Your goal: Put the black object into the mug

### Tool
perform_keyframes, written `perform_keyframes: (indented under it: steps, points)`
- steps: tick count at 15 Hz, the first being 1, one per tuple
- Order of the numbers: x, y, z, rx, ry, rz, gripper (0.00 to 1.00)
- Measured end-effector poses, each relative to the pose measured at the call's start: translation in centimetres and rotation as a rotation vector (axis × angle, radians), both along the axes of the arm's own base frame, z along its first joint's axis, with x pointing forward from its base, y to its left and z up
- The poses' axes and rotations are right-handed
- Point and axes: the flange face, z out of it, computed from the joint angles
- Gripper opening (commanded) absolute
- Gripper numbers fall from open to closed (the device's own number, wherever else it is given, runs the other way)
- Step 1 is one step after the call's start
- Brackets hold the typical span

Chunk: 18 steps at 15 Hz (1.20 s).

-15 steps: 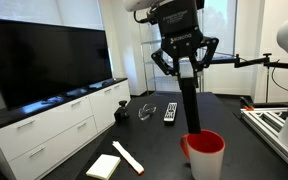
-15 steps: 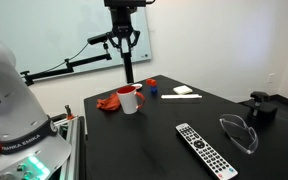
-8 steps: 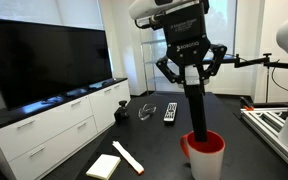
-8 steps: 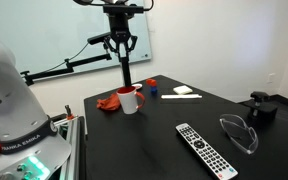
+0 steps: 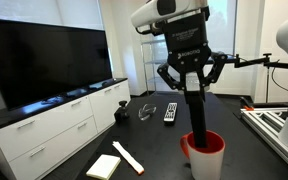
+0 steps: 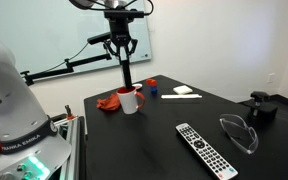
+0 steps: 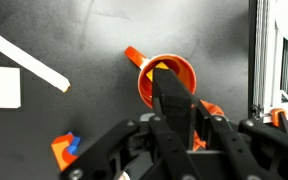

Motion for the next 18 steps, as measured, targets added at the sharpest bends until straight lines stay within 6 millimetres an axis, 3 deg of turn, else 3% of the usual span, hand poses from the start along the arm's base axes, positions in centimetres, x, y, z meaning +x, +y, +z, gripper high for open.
perform_keyframes:
  steps: [8, 9, 11, 16, 18]
  points:
    - [-0.08, -0.02, -0.5, 0.004, -0.006, 0.005, 0.08]
    - [-0.08, -0.02, -0.5, 0.004, -0.006, 0.005, 0.57]
    - [-0.08, -0.02, -0.5, 0.004, -0.006, 0.005, 0.64]
    - [-0.08, -0.02, -0.5, 0.004, -0.006, 0.005, 0.99]
    - [-0.07, -0.02, -0.49, 0.004, -0.006, 0.005, 1.0]
